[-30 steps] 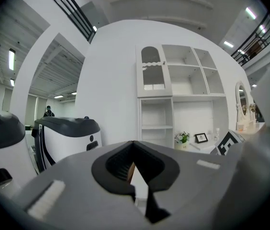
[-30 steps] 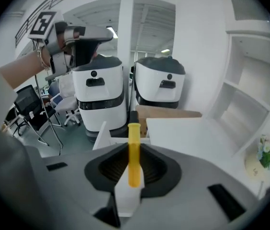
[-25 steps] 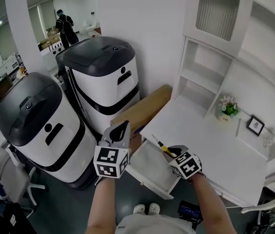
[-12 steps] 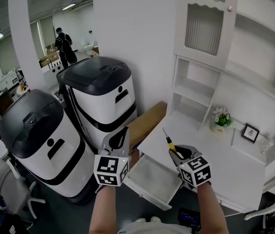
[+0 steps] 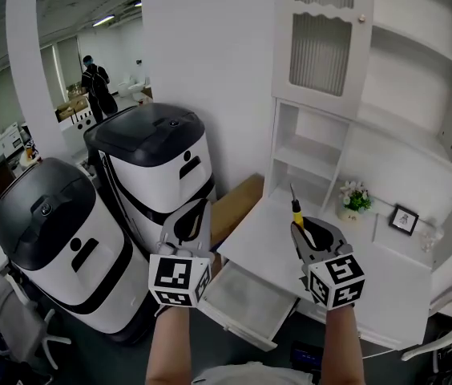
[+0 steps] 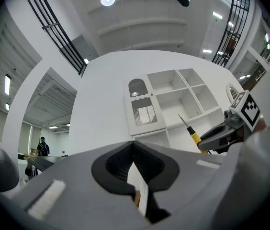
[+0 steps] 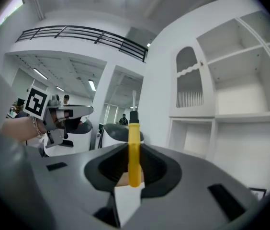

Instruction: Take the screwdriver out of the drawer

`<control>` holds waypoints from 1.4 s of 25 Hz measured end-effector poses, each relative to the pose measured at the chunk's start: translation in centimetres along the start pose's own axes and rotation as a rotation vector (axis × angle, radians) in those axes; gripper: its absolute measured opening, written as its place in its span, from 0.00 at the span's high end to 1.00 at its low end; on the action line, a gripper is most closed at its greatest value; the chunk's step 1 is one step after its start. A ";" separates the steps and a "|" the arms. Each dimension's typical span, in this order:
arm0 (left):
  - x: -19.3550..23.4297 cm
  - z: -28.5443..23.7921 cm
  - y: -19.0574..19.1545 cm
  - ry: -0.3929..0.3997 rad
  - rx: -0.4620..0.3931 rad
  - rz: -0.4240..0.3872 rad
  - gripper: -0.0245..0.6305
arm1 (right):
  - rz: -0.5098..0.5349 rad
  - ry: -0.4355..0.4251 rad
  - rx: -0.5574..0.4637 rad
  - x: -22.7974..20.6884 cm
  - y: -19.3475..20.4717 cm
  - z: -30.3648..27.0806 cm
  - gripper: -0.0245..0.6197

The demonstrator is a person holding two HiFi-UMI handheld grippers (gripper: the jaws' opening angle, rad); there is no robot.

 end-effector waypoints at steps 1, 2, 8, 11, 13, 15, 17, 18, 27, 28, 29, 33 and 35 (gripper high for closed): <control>-0.1 -0.1 -0.3 0.000 -0.013 -0.004 0.95 | 0.003 0.020 -0.021 -0.2 -0.4 0.3 0.84; -0.1 -0.2 -0.6 0.000 -0.025 -0.007 0.95 | 0.004 0.038 -0.042 -0.3 -0.8 0.6 0.84; -0.2 -0.9 -1.4 0.003 -0.067 -0.009 0.95 | 0.048 0.119 -0.121 -0.6 -2.8 1.6 0.84; -0.2 -1.0 -1.5 0.005 -0.074 -0.004 0.95 | 0.046 0.148 -0.132 -0.7 -3.2 1.9 0.84; -0.2 -0.9 -1.5 0.005 -0.076 0.000 0.95 | 0.041 0.160 -0.133 -0.9 -3.3 2.0 0.84; -0.1 -1.0 -1.5 0.004 -0.081 0.005 0.95 | 0.040 0.167 -0.136 -1.1 -3.5 2.1 0.84; -0.1 -1.0 -1.6 0.003 -0.086 0.007 0.95 | 0.041 0.173 -0.140 -1.3 -3.6 2.2 0.84; -0.1 -1.0 -1.7 0.002 -0.088 0.007 0.95 | 0.043 0.176 -0.141 -1.3 -3.6 2.2 0.84; -0.5 -0.9 -1.9 0.006 -0.093 0.011 0.95 | 0.041 0.201 -0.144 -1.7 -3.6 2.9 0.84; -0.6 -0.9 -1.8 0.008 -0.093 0.011 0.95 | 0.040 0.204 -0.145 -1.7 -3.6 3.0 0.84; -0.7 -0.9 -1.8 0.010 -0.093 0.011 0.95 | 0.040 0.206 -0.147 -1.8 -3.6 3.1 0.84; -0.9 -1.0 -1.8 0.018 -0.095 0.009 0.95 | 0.039 0.214 -0.153 -1.8 -3.5 3.3 0.84; -1.1 -1.0 -2.0 0.020 -0.098 0.007 0.95 | 0.039 0.217 -0.155 -1.9 -3.5 3.4 0.84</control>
Point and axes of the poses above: the fingertips, and each gripper's own axes: z backward along the fingers, x to its left, y out of its underside, the point moved 10 cm from there along z, backward along the fingers, and after that the axes turned 1 degree about y, right-handed, at the moved point
